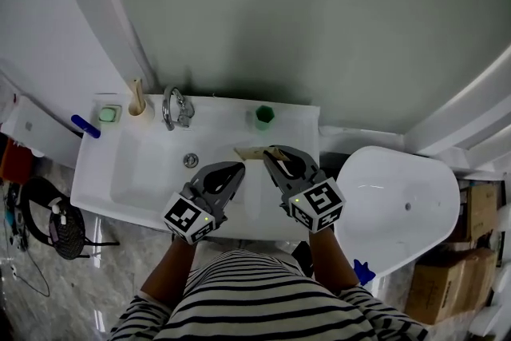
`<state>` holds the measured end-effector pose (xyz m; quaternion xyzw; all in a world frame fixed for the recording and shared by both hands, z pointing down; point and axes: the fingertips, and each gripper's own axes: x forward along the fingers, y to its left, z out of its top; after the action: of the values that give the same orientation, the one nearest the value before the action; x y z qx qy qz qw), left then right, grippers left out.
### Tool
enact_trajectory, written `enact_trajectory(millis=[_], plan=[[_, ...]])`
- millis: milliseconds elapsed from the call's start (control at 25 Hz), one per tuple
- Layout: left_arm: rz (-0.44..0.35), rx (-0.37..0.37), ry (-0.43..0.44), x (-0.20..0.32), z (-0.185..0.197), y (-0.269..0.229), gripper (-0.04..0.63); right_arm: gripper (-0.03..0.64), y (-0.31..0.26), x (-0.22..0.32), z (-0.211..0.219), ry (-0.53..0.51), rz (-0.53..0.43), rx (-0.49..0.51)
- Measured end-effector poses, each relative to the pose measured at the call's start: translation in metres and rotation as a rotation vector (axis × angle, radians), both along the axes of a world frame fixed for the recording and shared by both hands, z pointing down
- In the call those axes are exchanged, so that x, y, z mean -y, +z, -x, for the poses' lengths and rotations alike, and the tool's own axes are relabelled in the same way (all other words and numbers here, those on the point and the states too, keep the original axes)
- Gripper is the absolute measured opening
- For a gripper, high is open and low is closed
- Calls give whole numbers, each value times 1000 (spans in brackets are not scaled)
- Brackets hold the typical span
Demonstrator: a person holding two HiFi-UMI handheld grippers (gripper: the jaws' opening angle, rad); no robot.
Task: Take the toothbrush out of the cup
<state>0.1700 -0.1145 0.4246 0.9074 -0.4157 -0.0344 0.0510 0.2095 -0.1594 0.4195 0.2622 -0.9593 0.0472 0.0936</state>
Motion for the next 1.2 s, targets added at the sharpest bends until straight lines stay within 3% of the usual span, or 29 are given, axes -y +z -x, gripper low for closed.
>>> enact_trajectory(millis=[320,720,1200], plan=[[-1,-14,7,1,38,0,8,55,-2,-2,32,16,1,-4],[2,-85,45,9,158,6,8,55,9,-6,124,92,18,-85],[12,-111,130,-10,295,16,8,55,27,-29,249,198,70,-118]])
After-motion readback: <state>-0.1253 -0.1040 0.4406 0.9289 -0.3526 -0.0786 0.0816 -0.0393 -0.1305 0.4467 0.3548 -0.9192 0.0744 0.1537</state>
